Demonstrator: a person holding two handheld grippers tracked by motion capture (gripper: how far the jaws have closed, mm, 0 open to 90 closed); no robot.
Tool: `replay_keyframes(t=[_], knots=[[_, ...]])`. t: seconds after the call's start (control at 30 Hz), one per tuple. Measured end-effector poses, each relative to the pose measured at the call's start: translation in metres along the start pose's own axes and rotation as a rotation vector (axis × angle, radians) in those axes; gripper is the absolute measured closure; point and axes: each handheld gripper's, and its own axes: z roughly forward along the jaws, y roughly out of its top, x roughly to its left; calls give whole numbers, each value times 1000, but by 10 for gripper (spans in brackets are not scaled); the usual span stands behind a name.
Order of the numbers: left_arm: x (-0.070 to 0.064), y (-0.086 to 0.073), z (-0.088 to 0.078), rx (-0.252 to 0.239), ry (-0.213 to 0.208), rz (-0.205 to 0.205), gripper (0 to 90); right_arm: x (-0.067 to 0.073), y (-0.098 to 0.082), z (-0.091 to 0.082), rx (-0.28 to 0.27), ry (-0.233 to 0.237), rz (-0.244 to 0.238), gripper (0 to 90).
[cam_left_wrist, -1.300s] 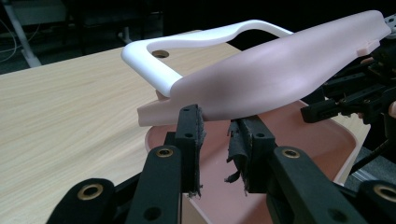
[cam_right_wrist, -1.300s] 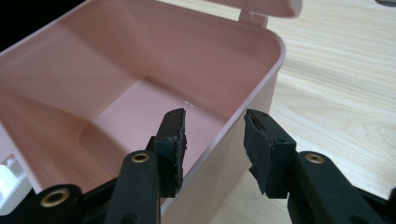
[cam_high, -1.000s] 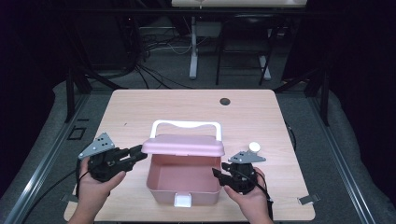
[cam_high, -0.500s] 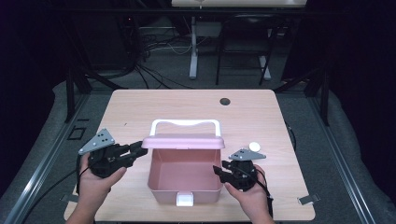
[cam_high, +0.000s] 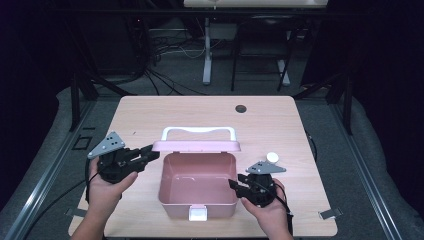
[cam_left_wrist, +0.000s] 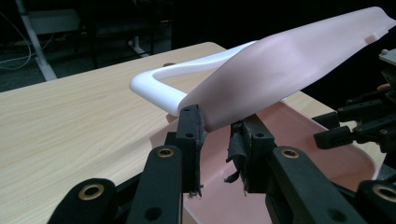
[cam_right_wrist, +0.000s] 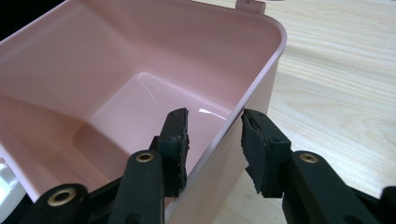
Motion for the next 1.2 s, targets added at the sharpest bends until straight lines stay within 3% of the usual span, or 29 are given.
replay_keyframes(t=[0.5,1.2], knots=[[9,6,12,-21,25,-26,752,4,-2,-2,7,-6,3,615],[20,2,29,-9,49,-50,760,4,-3,-2,9,3,14,605]])
